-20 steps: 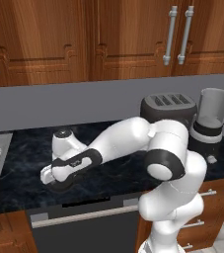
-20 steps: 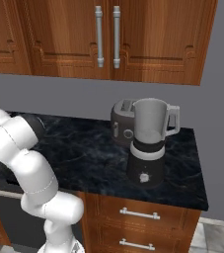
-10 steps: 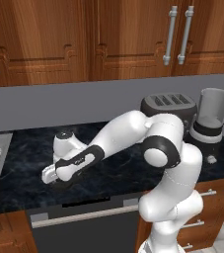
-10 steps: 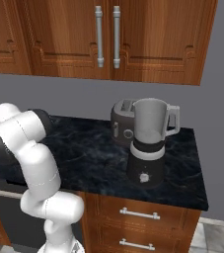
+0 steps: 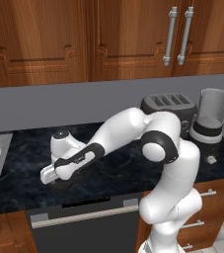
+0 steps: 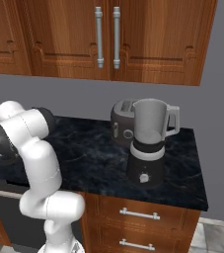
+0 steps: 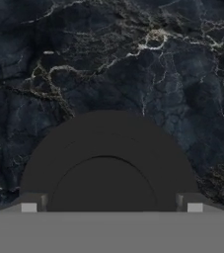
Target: Close the lid blender by securely placing the lid on top.
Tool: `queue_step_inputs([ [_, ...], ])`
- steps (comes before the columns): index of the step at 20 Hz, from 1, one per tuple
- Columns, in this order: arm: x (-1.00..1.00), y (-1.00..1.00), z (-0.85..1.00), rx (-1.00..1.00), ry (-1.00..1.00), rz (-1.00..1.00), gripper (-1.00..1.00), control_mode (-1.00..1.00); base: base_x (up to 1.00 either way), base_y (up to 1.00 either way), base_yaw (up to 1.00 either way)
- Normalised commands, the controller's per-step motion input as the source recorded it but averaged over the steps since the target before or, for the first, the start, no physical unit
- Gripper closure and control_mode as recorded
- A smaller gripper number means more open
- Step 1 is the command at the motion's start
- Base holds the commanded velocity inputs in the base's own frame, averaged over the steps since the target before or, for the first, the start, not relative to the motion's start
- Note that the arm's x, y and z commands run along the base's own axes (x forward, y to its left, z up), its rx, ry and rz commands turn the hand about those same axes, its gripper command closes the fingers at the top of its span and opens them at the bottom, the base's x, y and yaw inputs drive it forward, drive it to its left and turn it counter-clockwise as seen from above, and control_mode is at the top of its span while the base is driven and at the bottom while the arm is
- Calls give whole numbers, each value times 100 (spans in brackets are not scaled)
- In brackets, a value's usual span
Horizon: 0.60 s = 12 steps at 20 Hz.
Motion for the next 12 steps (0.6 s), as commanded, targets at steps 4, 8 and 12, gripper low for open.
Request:
queue_step_inputs([
  [4,-3,20,-69,0,2,0,100,-100,0,0,0],
  [8,-5,3,-34,0,0,0,100,-100,0,0,0],
  [12,-17,0,-5,1,-6,0,100,-100,0,0,0],
])
